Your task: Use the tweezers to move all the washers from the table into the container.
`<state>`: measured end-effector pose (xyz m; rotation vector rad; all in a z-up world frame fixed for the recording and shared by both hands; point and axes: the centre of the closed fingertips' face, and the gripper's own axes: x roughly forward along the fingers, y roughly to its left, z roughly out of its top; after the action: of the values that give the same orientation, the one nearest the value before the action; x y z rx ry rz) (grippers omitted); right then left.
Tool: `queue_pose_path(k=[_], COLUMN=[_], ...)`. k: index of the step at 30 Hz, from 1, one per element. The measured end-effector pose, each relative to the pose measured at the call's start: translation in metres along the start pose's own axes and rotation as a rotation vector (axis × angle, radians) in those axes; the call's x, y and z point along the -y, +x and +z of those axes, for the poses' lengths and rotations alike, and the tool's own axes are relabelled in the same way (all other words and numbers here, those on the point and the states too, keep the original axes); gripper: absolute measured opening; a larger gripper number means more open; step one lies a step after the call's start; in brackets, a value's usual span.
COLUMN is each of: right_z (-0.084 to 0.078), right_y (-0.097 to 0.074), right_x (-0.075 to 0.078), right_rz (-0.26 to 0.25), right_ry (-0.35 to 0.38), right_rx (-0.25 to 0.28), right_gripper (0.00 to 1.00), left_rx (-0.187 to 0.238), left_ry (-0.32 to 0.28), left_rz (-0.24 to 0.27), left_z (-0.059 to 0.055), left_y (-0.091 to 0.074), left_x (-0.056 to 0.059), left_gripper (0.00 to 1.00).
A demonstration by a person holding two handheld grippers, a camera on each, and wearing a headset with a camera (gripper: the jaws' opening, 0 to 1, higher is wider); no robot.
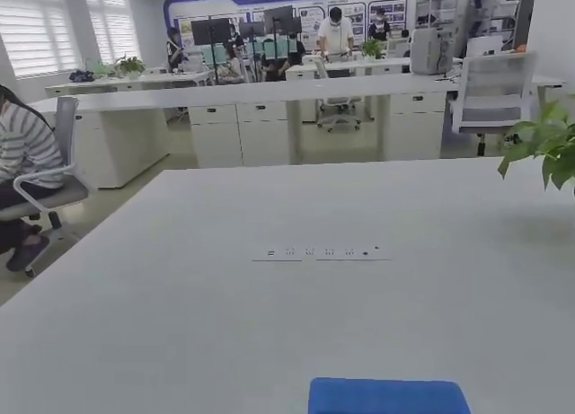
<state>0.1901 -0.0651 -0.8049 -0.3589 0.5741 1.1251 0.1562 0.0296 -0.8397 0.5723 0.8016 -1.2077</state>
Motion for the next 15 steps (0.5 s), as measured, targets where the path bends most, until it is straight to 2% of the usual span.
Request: queue_pose_path(k=[1,3,6,10,12,15], right_z=[0.001,0.003,0.007,0.008,0.004,0.0], right_y=[0.006,0.017,0.033,0.055,0.063,0.069], right_x=[-0.005,-0.012,-0.026,-0.041,-0.046,-0.052], right_rz=[0.028,0.061,0.122,0.182,0.203,0.231], right_ry=[0.0,-0.005,-0.03,-0.132,-0.191,-0.221], right_rx=[0.001,-0.004,-0.009,-0.04,-0.064,-0.082], right_gripper=[0.17,0.15,0.16,0.17,0.17,0.18], left_rx=[0.001,0.011,0.018,0.025,0.014,-0.003], left_ry=[0.002,0.05,0.058,0.056,0.078,0.118], left_rz=[0.002,0.025,0.032,0.027,0.021,0.014], left_z=[0.0,0.004,0.009,0.016,0.018,0.023], left_y=[-0.002,-0.008,-0.013,-0.015,-0.015,-0.017], left_x=[0.0,-0.001,0.0,-0.001,-0.001,0.0], left_gripper=[0.0,0.0,0.0,0.0,0.0,0.0])
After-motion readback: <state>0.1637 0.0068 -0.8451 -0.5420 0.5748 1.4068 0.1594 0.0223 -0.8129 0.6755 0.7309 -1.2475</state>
